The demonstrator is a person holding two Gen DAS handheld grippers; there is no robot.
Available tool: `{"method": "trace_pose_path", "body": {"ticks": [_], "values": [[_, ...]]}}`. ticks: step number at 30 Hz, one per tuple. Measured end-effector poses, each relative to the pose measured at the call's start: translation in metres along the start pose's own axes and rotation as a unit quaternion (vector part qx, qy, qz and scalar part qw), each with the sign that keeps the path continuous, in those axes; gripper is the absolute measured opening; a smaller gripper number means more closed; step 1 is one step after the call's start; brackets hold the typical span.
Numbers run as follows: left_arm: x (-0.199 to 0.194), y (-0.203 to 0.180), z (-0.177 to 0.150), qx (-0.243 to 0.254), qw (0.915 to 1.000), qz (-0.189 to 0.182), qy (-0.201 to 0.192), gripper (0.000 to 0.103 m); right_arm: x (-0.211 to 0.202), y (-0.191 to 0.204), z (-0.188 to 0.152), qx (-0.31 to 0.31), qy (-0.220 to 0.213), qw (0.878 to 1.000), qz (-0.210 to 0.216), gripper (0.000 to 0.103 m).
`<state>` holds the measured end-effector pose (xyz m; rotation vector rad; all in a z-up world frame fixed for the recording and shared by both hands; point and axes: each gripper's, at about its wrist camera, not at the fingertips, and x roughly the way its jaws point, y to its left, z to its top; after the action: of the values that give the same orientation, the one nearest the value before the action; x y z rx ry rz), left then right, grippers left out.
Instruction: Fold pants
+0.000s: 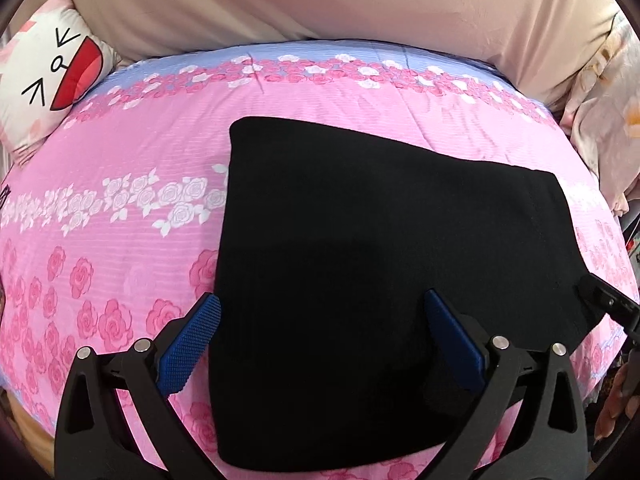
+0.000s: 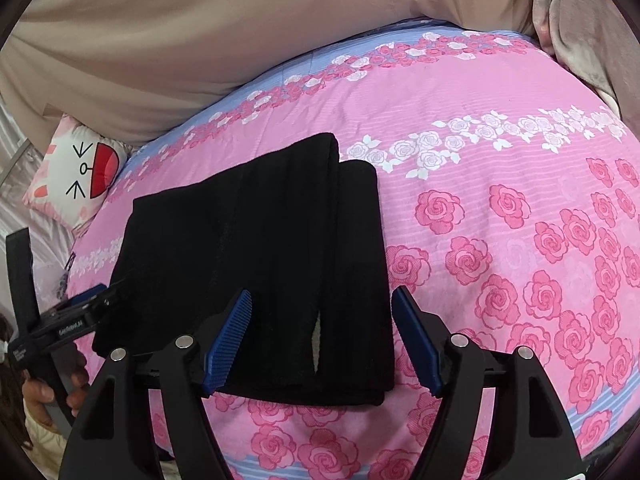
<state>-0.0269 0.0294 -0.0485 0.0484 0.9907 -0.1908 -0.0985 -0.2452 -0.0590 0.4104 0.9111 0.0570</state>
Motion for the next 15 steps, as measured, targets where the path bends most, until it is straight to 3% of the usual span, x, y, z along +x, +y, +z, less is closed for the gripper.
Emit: {"method": "trace_pose_path", "body": {"ticks": [3, 5, 9, 11, 15], "values": [[-0.003, -0.011, -0.003, 0.019, 0.9995, 0.021, -0.011, 0.098, -0.01, 0.012, 0.002, -0.007, -0.024, 1.0, 0.009, 0.071], [-0.004, -0.016, -0.003, 0.029, 0.9991, 0.028, -0.014, 0.098, -0.016, 0.033, 0.004, -0.039, -0.035, 0.998, 0.038, 0.069], [-0.001, -0.02, -0.005, 0.03, 0.9993, 0.021, -0.008, 0.098, -0.001, 0.077, 0.012, -0.094, -0.019, 0.992, 0.081, 0.034], [-0.002, -0.022, -0.005, 0.032, 0.9992, 0.024, -0.009, 0.098, 0.011, 0.094, 0.022, -0.118, -0.016, 0.99, 0.081, 0.028], [-0.002, -0.024, -0.003, 0.037, 0.9989, 0.028, -0.008, 0.098, 0.045, 0.112, 0.05, -0.134, 0.001, 0.988, 0.072, 0.028]]}}
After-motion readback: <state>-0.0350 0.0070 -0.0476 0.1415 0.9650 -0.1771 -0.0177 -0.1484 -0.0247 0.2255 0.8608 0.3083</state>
